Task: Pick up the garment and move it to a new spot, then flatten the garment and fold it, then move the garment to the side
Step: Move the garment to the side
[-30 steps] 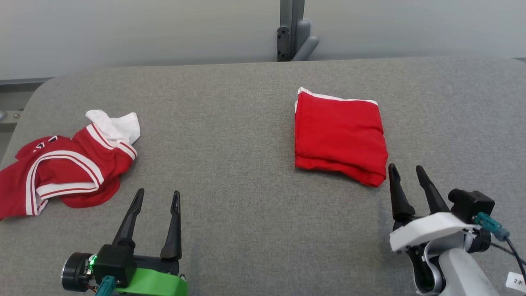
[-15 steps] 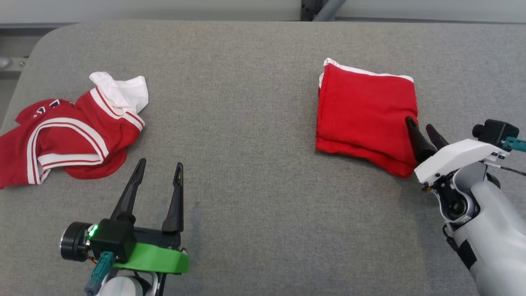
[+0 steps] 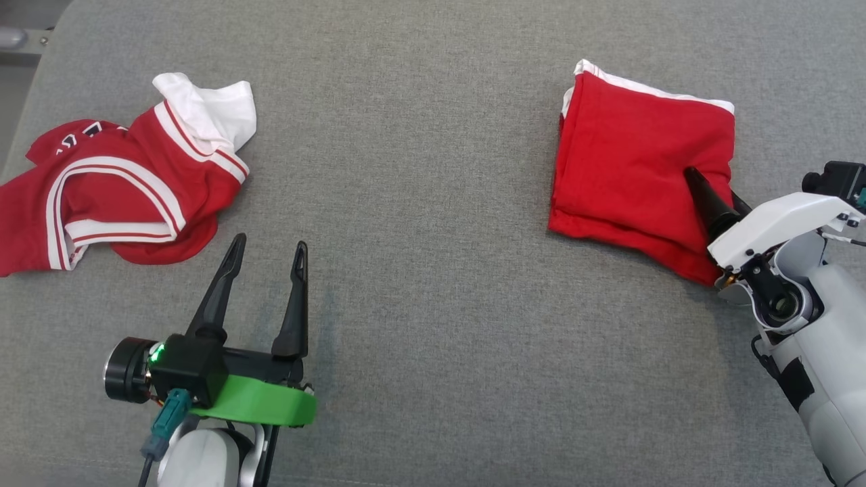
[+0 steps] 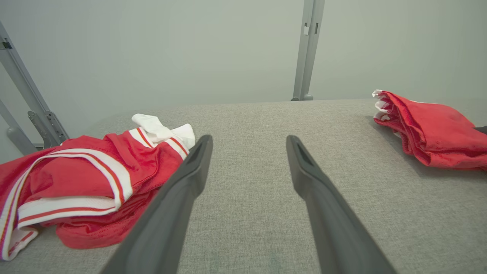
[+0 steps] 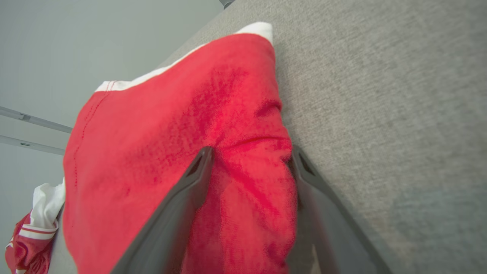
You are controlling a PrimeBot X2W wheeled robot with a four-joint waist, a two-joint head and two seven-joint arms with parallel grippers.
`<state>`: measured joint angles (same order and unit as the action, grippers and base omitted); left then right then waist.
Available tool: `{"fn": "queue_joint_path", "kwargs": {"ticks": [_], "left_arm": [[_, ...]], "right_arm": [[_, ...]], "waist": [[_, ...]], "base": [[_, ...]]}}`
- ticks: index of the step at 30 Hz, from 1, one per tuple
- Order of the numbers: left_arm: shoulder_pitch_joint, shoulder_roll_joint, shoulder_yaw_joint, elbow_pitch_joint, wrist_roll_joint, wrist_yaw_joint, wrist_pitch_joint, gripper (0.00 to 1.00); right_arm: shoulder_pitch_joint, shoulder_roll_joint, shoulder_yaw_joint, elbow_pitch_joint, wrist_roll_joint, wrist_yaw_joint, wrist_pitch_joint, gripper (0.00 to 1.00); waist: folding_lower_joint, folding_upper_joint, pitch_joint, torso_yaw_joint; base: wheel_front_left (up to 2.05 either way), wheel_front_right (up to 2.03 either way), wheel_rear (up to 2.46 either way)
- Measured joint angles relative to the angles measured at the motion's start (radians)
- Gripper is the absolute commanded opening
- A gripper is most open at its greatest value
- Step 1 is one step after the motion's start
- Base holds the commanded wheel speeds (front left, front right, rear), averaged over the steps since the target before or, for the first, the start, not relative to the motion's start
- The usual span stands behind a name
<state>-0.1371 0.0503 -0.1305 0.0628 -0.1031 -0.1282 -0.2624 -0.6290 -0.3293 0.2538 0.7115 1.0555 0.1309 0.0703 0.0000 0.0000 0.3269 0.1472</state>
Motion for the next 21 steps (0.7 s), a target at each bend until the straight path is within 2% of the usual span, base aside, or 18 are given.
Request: {"fn": "queue_joint_path", "kwargs": {"ticks": [1,2,3,4,13,21], "left_arm": [[-0.002,0.0,0.0,0.001,0.0,0.0,0.0,1.0],[-0.003,0.0,0.001,0.001,0.0,0.0,0.0,1.0],[-0.003,0.0,0.001,0.0,0.0,0.0,0.0,1.0],[-0.003,0.001,0.002,0.0,0.0,-0.001,0.0,1.0],[-0.003,0.013,0.003,-0.01,0.004,-0.001,0.0,1.0],[-0.006,0.047,0.01,-0.034,0.009,-0.001,0.0,1.0]], "right_arm": [[0.0,-0.002,0.007,-0.005,0.003,0.0,0.0,0.86],[0.0,-0.006,0.013,-0.01,0.008,0.0,-0.002,0.46],[0.001,-0.007,0.019,-0.015,0.013,0.0,-0.003,0.27],[0.004,-0.008,0.026,-0.021,0.021,0.0,-0.004,0.0],[0.033,-0.044,0.072,-0.081,0.056,0.0,-0.038,0.0],[0.044,-0.079,0.133,-0.13,0.04,0.0,-0.11,0.0]], "waist": [[0.0,0.0,0.0,-0.001],[0.0,0.0,0.0,-0.003],[0.0,0.0,-0.001,-0.006],[0.0,0.0,-0.001,-0.01],[0.0,0.0,-0.001,-0.053],[0.0,0.0,0.013,-0.13]], "base": [[0.0,0.0,0.0],[0.0,0.0,0.0],[0.0,0.0,0.0],[0.0,0.0,0.0],[0.0,0.0,0.0],[0.0,0.0,0.0]]}}
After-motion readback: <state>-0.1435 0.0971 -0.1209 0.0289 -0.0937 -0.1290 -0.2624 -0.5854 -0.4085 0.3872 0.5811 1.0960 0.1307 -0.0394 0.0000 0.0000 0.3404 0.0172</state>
